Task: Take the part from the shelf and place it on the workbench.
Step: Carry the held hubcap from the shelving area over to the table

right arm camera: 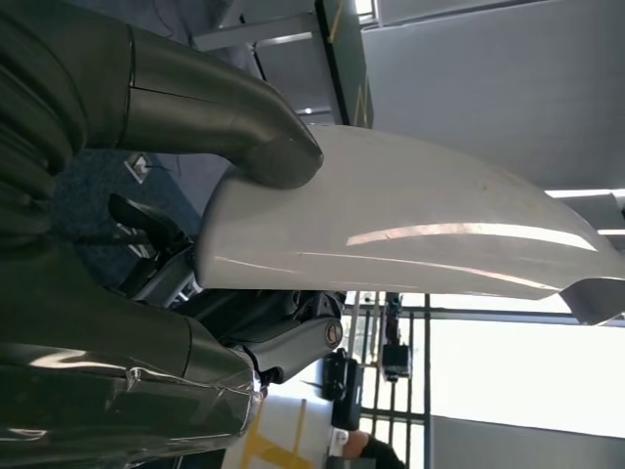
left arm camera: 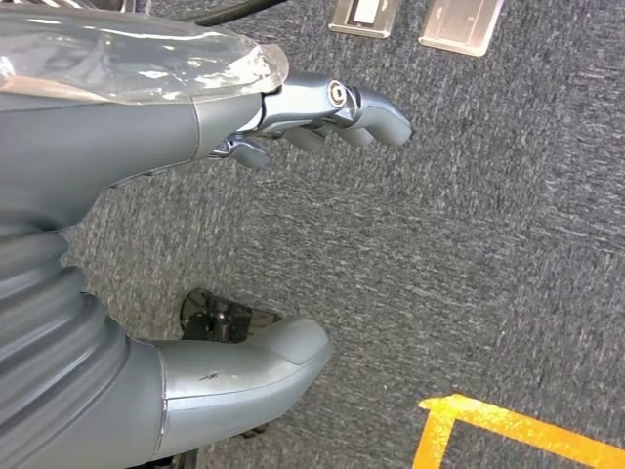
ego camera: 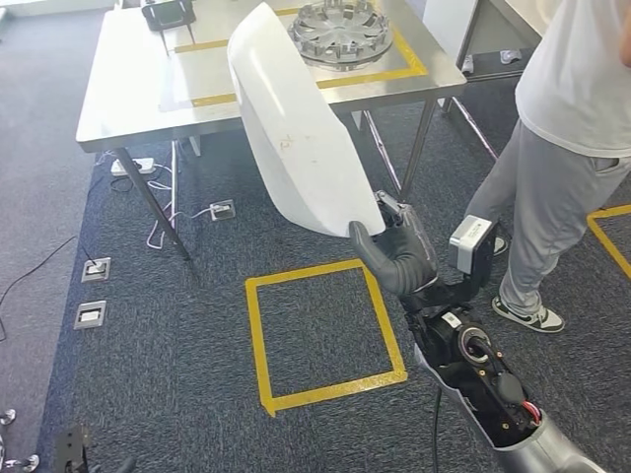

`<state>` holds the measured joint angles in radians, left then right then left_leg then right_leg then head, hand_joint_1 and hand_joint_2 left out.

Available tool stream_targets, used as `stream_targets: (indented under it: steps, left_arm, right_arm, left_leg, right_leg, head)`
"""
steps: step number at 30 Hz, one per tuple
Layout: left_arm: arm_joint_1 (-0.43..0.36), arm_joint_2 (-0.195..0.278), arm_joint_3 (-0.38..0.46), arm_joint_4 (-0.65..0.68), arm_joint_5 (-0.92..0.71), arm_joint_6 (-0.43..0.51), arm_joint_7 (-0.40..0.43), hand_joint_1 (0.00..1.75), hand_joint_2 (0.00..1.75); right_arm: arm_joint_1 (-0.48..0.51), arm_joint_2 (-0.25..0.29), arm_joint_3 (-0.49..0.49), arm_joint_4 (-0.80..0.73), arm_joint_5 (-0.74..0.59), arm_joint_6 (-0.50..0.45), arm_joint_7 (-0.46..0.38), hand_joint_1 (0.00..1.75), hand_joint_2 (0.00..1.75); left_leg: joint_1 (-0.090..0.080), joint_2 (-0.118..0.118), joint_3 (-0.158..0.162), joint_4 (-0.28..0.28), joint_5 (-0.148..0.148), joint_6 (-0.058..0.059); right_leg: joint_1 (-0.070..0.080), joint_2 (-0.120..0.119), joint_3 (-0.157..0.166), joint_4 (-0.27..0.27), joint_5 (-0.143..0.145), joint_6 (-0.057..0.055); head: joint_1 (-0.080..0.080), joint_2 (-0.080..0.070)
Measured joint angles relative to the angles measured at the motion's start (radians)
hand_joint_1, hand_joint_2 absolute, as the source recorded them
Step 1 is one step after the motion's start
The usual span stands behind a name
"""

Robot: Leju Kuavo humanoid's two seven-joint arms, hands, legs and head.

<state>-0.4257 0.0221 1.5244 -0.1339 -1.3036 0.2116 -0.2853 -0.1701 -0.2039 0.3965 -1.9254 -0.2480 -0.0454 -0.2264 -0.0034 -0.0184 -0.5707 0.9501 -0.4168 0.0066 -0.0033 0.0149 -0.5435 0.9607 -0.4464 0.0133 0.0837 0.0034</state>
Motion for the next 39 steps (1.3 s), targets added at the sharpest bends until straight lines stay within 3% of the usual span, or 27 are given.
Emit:
stream_targets:
  steps: [35, 39]
  left_arm:
    - [0.001, 0.001, 0.000, 0.000, 0.008, -0.021, -0.010, 0.00, 1.75]
    - [0.001, 0.002, 0.000, 0.000, 0.011, -0.024, -0.012, 0.00, 1.75]
  right_arm:
    - [-0.058, -0.017, 0.015, -0.009, -0.031, -0.014, 0.035, 1.75, 1.75]
    - [-0.065, -0.017, 0.019, -0.008, -0.031, -0.014, 0.035, 1.75, 1.75]
  left_leg:
    - [-0.001, -0.001, -0.001, 0.003, -0.001, 0.000]
    - [-0.006, -0.001, -0.003, 0.008, -0.004, 0.005]
  right_leg:
    - [-0.004, -0.001, 0.002, -0.002, 0.001, 0.000]
    - [-0.006, -0.001, 0.003, -0.003, 0.001, 0.003]
  head:
    - [0.000, 0.000]
    - [-0.001, 0.000]
